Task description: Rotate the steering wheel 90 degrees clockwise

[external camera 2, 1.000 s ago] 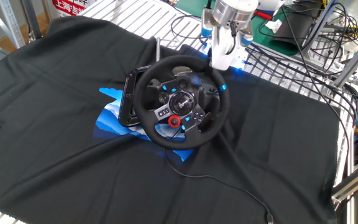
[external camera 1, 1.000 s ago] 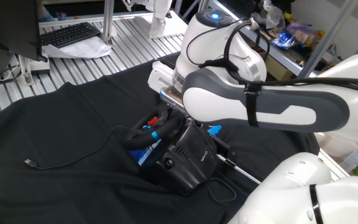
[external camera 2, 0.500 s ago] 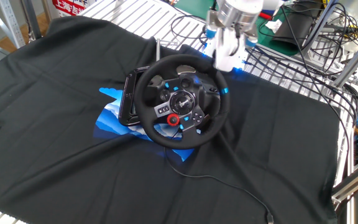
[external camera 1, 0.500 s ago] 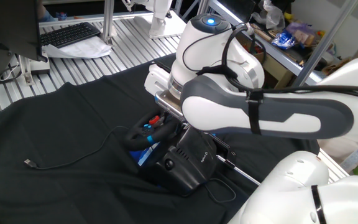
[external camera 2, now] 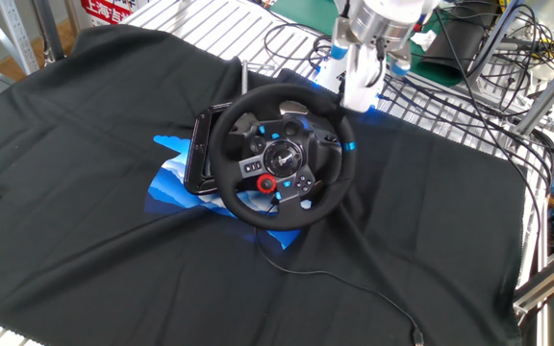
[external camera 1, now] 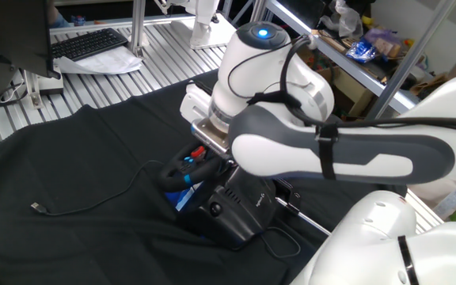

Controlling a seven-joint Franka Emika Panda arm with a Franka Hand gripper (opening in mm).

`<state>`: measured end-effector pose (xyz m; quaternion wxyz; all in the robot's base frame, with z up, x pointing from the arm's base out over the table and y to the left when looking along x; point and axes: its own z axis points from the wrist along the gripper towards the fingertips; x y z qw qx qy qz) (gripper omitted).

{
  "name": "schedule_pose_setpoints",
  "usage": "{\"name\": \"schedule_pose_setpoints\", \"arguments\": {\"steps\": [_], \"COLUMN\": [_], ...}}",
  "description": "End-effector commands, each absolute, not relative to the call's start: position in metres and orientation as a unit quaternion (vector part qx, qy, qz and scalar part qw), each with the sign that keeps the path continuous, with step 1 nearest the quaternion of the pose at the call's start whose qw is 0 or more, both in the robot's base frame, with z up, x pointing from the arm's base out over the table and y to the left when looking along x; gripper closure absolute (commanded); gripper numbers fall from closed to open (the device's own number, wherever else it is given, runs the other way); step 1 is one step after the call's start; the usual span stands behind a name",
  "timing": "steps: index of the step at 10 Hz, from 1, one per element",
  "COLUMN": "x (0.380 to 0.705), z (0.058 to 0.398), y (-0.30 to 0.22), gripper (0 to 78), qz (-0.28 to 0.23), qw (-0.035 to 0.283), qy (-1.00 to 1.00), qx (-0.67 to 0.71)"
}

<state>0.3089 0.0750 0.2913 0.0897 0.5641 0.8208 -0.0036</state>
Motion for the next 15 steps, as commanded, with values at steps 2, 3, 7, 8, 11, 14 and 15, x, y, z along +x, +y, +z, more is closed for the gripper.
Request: {"name": "schedule_pose_setpoints", "arguments": {"steps": [2, 3, 7, 8, 11, 14, 15], "x": [0.311, 0.311, 0.311, 0.311, 0.312, 0.313, 0.313], "z": [0.284, 0.283, 0.277, 0.277, 0.275, 0.272, 0.271], "y": [0.083, 0.083, 0.089, 0.089, 0.090, 0.091, 0.092], "gripper": [76.4, 76.4, 76.4, 76.4, 76.4, 76.4, 76.4], "qz": [-0.005, -0.006, -0.004, -0.004, -0.003, -0.004, -0.004], "qw": [0.106, 0.109, 0.113, 0.114, 0.119, 0.123, 0.124], "qy": [0.815, 0.814, 0.808, 0.807, 0.803, 0.799, 0.798], "qx": [0.570, 0.571, 0.578, 0.579, 0.584, 0.589, 0.590]}}
